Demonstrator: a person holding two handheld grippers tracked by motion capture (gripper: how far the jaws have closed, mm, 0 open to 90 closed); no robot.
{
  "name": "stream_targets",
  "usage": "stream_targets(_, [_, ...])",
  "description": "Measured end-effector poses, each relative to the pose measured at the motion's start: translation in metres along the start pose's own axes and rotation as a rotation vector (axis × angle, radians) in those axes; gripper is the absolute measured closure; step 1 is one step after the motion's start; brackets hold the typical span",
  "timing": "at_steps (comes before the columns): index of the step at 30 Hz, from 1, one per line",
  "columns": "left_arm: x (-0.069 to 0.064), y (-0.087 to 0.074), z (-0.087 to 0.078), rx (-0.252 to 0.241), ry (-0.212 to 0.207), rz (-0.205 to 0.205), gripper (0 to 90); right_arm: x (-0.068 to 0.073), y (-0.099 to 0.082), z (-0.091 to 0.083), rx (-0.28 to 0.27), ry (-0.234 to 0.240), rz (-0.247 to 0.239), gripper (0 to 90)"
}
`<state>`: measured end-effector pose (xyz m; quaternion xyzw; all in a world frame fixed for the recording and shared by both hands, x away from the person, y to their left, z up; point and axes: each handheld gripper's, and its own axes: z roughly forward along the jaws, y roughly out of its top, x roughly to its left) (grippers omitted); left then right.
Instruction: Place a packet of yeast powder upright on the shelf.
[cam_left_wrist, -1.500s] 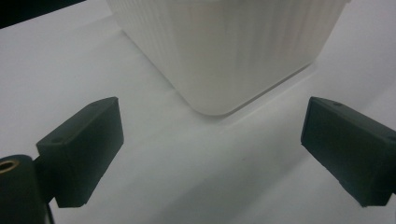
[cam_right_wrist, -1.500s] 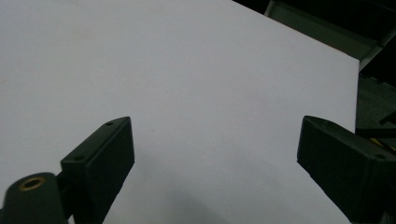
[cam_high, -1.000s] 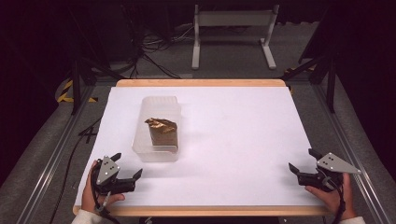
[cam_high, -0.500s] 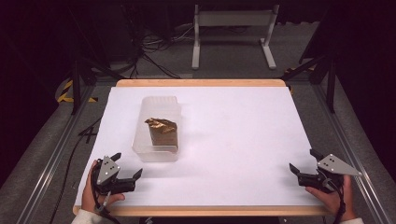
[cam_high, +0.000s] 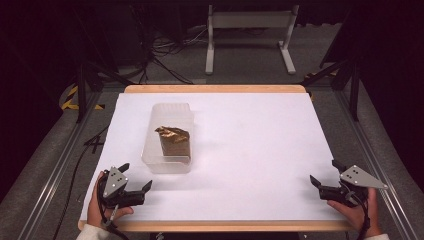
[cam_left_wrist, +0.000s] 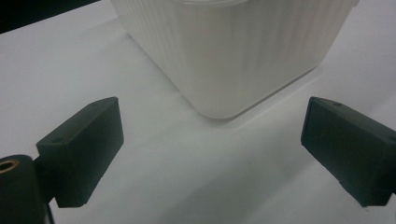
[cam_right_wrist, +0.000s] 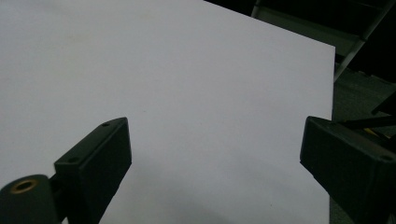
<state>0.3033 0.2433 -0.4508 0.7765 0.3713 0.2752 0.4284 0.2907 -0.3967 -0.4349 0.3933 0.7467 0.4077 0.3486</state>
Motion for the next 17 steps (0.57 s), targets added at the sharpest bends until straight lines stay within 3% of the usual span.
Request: stream_targets(17, [0.0015,0.0005,0.0007,-0.002,-0.003,0.000,6.7,0.0009,0.0005,0.0004,0.008,-0.007,-0.006,9.3])
